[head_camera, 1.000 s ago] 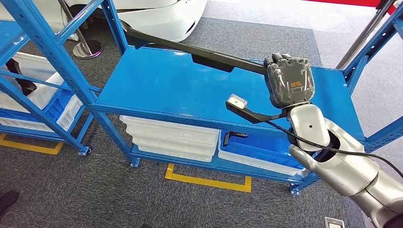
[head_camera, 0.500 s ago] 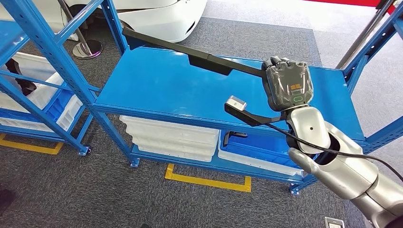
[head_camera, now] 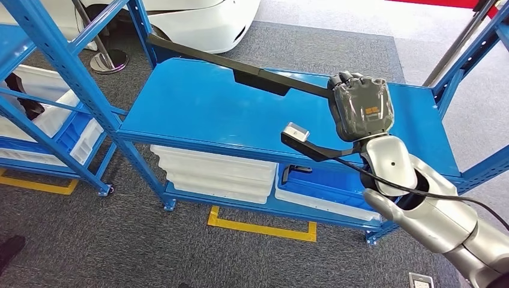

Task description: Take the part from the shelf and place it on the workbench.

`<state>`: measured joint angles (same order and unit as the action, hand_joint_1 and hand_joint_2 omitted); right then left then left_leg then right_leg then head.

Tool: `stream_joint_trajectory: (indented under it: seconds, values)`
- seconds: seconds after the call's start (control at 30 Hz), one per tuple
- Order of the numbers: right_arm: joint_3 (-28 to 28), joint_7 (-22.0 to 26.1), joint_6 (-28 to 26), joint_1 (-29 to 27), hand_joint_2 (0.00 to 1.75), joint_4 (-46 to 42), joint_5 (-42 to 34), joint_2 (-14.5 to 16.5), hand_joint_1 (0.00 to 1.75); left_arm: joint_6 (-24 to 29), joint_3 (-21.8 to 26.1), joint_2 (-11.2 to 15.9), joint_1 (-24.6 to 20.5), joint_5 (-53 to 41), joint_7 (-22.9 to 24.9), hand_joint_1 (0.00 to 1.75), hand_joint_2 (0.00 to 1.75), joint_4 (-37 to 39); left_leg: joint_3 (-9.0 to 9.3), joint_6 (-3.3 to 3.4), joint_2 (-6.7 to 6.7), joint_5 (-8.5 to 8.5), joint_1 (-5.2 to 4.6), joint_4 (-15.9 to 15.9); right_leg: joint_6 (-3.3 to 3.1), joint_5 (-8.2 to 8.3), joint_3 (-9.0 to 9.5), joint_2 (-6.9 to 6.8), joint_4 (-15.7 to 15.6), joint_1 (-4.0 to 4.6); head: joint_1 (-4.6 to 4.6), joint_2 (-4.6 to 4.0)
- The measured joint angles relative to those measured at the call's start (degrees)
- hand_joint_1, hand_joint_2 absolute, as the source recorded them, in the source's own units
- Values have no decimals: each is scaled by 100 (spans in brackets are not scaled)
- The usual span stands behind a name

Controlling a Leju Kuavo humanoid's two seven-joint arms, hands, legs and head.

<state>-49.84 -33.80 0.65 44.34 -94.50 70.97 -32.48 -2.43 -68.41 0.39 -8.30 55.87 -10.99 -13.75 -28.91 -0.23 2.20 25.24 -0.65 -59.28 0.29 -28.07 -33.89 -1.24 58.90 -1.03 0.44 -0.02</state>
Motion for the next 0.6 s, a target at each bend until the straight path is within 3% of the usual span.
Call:
stream_joint_trajectory:
  seconds: [0.07,0.13,0.23,0.27,0.3,0.33,0.4,0.43,0.53,0.6]
  values:
    - [-3,-11,3,-3,175,-24,1,-3,175,-4,0,-1,-1,0,0,0,175,0,11,60,2,-42,23,59,37,7,7,0,-15,-1,-7,0]
    - [-3,-24,8,0,175,-45,3,-13,175,-13,0,-3,-5,-1,0,0,175,0,53,138,5,-109,59,172,67,-102,-81,33,165,5,14,0]
    - [-7,-45,25,-25,175,-58,8,-28,175,-27,0,-4,-7,-4,0,0,175,0,79,181,-3,-136,68,224,92,-486,-637,86,1187,3,95,0]
    - [-9,-51,31,-44,175,-58,11,-31,175,-31,0,-4,-5,-7,0,0,175,0,88,180,-13,-126,68,221,98,-522,-817,89,1469,0,116,0]
    - [-10,-56,36,-59,175,-58,16,-32,175,-34,0,-4,-3,-9,0,0,175,0,107,173,-28,-107,69,218,101,-436,-908,89,1544,-4,137,0]
    - [-10,-60,40,-67,175,-58,22,-34,175,-37,0,-5,-3,-11,0,0,175,0,139,160,-46,-78,71,214,98,-240,-885,89,1388,-11,158,0]
    - [-10,-66,44,-74,175,-58,32,-39,175,-40,1,-7,-6,-15,0,0,175,1,213,114,-81,10,73,197,72,231,-621,96,682,-17,196,0]
    - [-11,-69,45,-75,175,-62,35,-44,175,-40,1,-8,-10,-16,0,0,175,1,227,84,-96,47,68,173,48,357,-505,102,409,-7,202,0]
    - [-13,-78,49,-77,175,-77,39,-60,175,-41,2,-13,-21,-19,0,0,175,1,187,-4,-116,102,59,123,-56,291,-420,112,183,43,184,0]
    - [-10,-80,51,-78,175,-94,42,-65,175,-41,2,-17,-28,-23,-1,0,175,2,166,-70,-119,187,61,62,-135,203,-371,109,108,22,156,0]
